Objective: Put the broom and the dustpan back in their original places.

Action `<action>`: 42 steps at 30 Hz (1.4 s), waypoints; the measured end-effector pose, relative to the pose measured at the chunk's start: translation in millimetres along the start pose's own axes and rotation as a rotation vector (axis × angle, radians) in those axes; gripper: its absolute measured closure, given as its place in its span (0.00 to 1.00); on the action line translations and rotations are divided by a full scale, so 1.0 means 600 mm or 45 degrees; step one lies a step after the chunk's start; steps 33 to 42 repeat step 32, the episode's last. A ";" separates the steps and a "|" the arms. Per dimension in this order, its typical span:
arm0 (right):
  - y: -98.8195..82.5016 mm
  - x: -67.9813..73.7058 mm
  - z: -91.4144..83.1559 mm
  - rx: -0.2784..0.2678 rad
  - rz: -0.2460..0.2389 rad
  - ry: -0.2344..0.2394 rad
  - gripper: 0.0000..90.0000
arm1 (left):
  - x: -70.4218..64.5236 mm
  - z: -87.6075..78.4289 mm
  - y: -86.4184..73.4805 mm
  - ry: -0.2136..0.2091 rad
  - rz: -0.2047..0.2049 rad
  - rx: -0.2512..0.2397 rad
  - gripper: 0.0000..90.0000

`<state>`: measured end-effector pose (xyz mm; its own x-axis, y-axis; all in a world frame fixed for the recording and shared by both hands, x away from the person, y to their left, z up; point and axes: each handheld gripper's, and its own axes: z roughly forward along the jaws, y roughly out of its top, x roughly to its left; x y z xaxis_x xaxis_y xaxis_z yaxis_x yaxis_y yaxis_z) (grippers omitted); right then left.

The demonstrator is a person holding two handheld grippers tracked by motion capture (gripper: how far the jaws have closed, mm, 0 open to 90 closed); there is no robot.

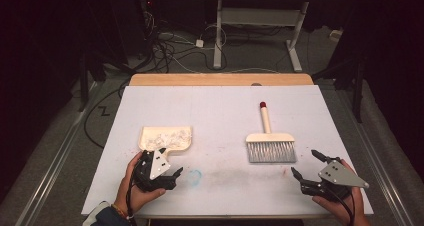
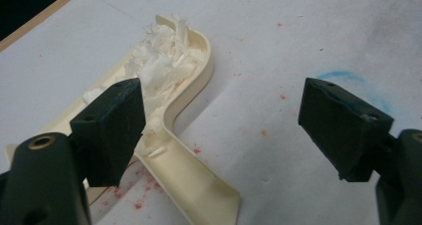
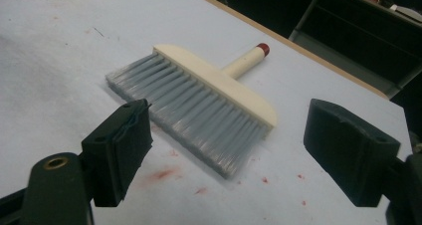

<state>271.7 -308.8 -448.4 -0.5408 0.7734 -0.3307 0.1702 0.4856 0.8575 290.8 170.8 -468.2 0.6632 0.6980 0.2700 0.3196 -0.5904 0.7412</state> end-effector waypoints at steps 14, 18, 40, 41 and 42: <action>0.002 0.000 0.001 0.000 -0.002 -0.014 0.22 | 0.000 0.005 0.002 0.002 0.000 0.012 0.20; 0.002 0.002 0.002 0.003 -0.018 -0.018 0.22 | 0.000 0.006 0.003 0.000 0.001 0.015 0.20; 0.003 0.002 0.006 0.011 -0.036 -0.020 0.21 | 0.001 0.009 0.004 -0.007 -0.002 0.021 0.20; 0.003 0.002 0.006 0.011 -0.036 -0.020 0.21 | 0.001 0.009 0.004 -0.007 -0.002 0.021 0.20; 0.003 0.002 0.006 0.011 -0.036 -0.020 0.21 | 0.001 0.009 0.004 -0.007 -0.002 0.021 0.20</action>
